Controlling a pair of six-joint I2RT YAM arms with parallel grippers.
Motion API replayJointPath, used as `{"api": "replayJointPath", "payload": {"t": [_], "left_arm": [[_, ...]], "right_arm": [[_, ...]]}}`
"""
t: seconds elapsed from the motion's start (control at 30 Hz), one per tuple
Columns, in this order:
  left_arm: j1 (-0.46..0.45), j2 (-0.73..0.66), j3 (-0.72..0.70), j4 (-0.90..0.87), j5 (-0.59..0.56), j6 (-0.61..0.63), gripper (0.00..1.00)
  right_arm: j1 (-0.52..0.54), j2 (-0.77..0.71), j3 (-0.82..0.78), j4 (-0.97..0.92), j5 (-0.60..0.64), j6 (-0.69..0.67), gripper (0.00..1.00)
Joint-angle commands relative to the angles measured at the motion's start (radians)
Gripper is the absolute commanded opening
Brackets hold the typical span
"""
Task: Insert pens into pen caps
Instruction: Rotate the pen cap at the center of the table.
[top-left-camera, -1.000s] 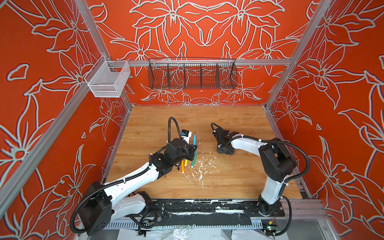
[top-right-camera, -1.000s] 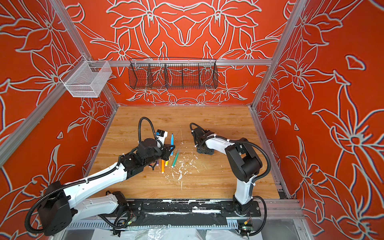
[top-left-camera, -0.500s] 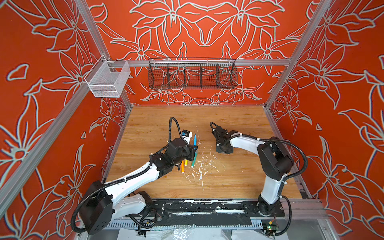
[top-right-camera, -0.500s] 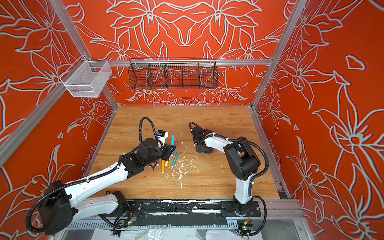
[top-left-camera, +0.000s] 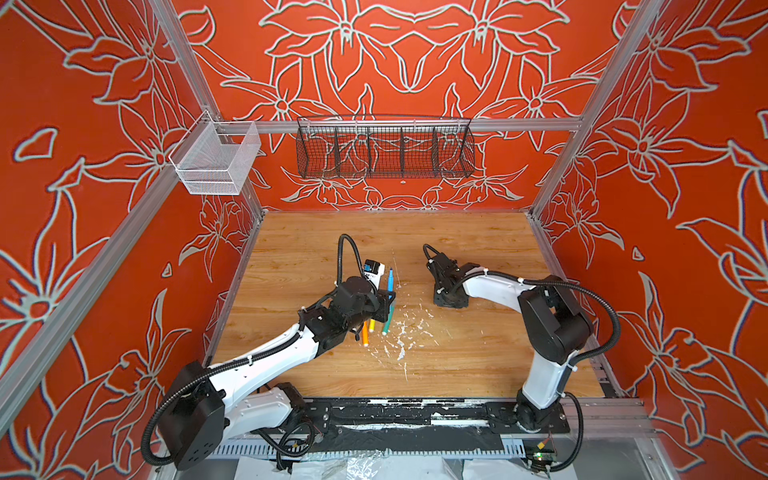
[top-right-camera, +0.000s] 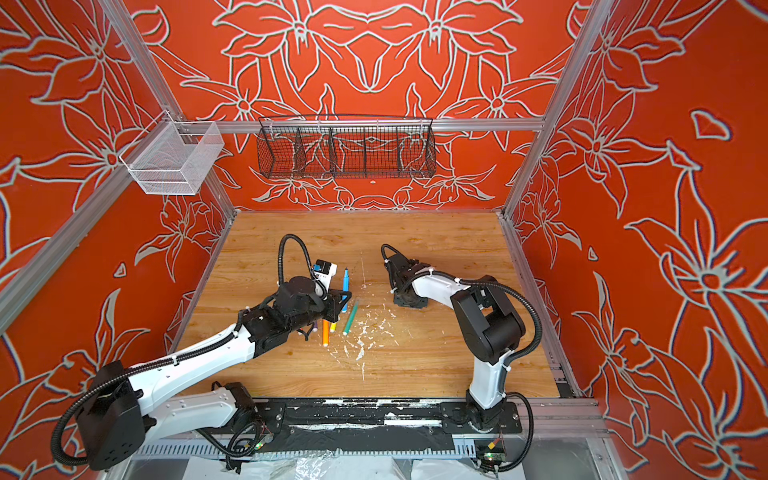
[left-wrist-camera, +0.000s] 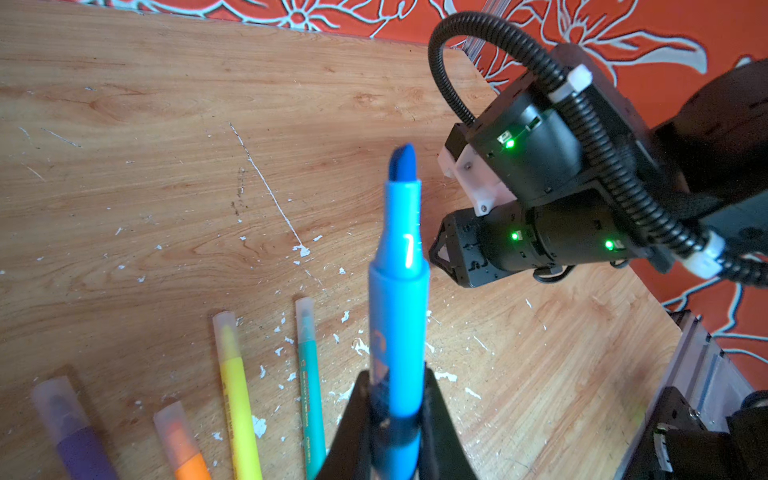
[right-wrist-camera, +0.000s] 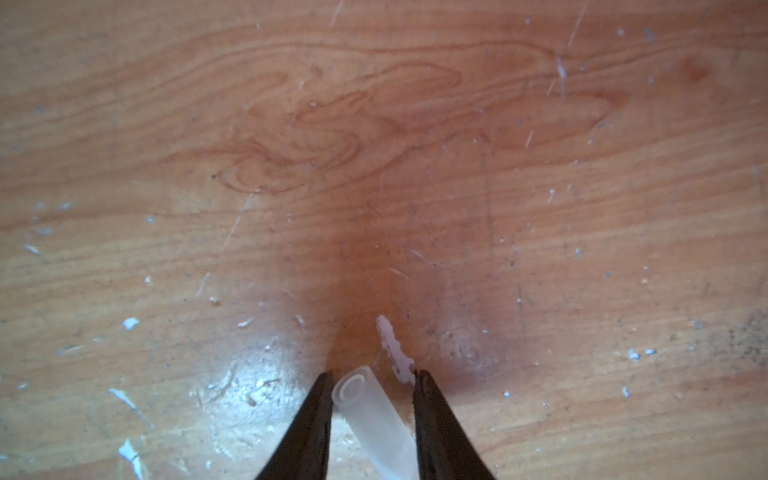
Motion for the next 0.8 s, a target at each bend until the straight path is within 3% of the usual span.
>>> {"api": "replayJointPath", "payload": {"t": [0.0, 0.13, 0.33, 0.53, 0.77], "left_arm": [[0.001, -0.018, 0.019, 0.000, -0.008, 0.008, 0.00], [0.001, -0.010, 0.019, 0.002, -0.009, 0.007, 0.00], [0.001, -0.001, 0.030, -0.005, 0.006, 0.006, 0.00], [0.002, -0.018, 0.020, -0.002, -0.009, 0.007, 0.00], [0.001, -0.024, 0.022, -0.005, 0.000, 0.005, 0.00]], "right_arm": [[-0.024, 0.032, -0.072, -0.064, -0.062, -0.015, 0.33], [-0.068, 0.045, -0.087, -0.045, -0.121, -0.015, 0.26], [-0.106, 0.007, -0.135, -0.013, -0.151, -0.002, 0.25], [-0.105, -0.055, -0.179, 0.013, -0.179, -0.003, 0.36], [-0.101, -0.092, -0.193, 0.007, -0.158, -0.020, 0.37]]}}
